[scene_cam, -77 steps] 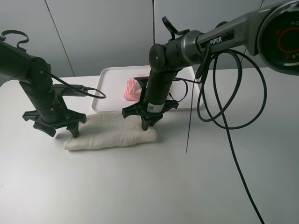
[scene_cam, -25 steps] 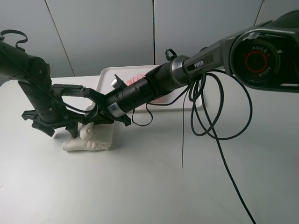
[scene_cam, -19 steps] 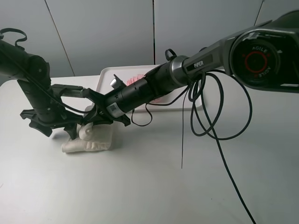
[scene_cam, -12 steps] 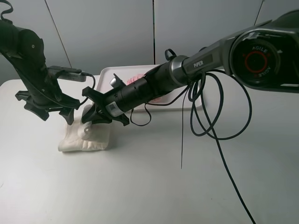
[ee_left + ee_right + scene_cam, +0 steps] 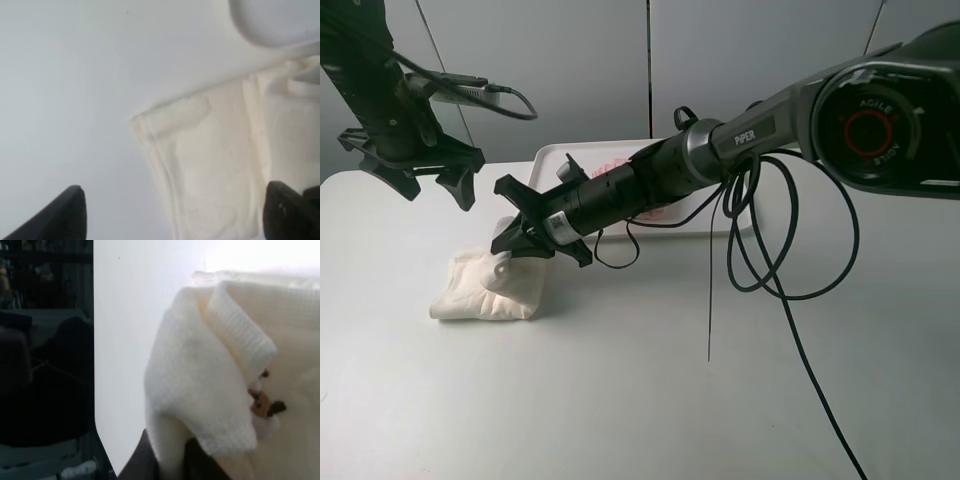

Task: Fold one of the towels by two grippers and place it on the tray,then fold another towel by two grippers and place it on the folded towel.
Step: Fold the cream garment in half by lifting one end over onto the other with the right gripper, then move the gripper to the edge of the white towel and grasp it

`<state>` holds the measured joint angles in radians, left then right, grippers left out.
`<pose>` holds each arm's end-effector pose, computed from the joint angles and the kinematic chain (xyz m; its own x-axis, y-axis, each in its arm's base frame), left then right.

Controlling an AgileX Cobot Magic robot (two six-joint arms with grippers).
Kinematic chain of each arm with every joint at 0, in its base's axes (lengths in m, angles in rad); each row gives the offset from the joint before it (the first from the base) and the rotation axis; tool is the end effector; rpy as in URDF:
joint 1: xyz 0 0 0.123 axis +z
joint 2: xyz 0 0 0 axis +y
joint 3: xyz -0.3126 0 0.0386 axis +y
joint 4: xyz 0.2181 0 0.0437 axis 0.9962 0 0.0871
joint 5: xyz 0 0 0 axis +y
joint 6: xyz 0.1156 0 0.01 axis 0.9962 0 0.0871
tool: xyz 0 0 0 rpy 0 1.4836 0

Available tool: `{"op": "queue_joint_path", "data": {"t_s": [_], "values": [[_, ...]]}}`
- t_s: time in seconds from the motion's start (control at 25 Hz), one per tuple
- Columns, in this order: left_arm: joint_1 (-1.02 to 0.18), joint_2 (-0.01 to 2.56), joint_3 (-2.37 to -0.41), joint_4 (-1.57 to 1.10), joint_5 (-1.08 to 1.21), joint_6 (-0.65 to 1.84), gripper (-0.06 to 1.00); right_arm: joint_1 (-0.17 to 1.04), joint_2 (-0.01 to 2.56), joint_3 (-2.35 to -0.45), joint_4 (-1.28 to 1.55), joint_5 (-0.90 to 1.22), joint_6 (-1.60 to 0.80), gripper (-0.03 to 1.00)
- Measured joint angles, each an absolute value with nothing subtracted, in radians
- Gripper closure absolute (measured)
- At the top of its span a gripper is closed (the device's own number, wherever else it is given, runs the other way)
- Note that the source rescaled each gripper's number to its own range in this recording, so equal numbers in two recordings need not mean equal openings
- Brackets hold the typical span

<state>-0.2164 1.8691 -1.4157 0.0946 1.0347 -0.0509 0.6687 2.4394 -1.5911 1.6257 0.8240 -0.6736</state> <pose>0.3572 -0.0689 0.2402 -0.9628 0.2091 -0.1712 0.1981 0.9770 0.0796 0.3402 0.3773 0.1098 -0.9971 -0.0686 -0.0343 -0.0609 0.4365 0.8977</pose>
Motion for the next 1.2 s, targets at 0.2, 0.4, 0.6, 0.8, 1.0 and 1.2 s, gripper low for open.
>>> {"op": "queue_joint_path", "data": {"t_s": [0.2, 0.4, 0.6, 0.8, 1.0, 1.2], "values": [[-0.216, 1.867, -1.441, 0.091, 1.060, -0.032, 0.03, 0.722, 2.439, -1.591, 1.719, 0.762, -0.710, 0.81], [-0.216, 1.867, -1.441, 0.089, 1.071, -0.026, 0.03, 0.800, 2.437, -1.603, 1.735, 0.647, -0.748, 0.61], [-0.216, 1.867, -1.441, 0.089, 1.075, -0.024, 0.03, 0.811, 2.437, -1.606, 1.737, 0.627, -0.751, 0.48], [-0.216, 1.867, -1.441, 0.088, 1.081, -0.024, 0.03, 0.773, 2.439, -1.606, 1.737, 0.695, -0.795, 0.42], [-0.216, 1.867, -1.441, 0.088, 1.083, -0.024, 0.03, 0.677, 2.423, -1.608, 1.651, 0.745, -0.793, 0.39], [-0.216, 1.867, -1.441, 0.061, 1.085, 0.000, 0.03, 0.664, 2.415, -1.608, 1.435, 0.730, -0.676, 0.39]]}}
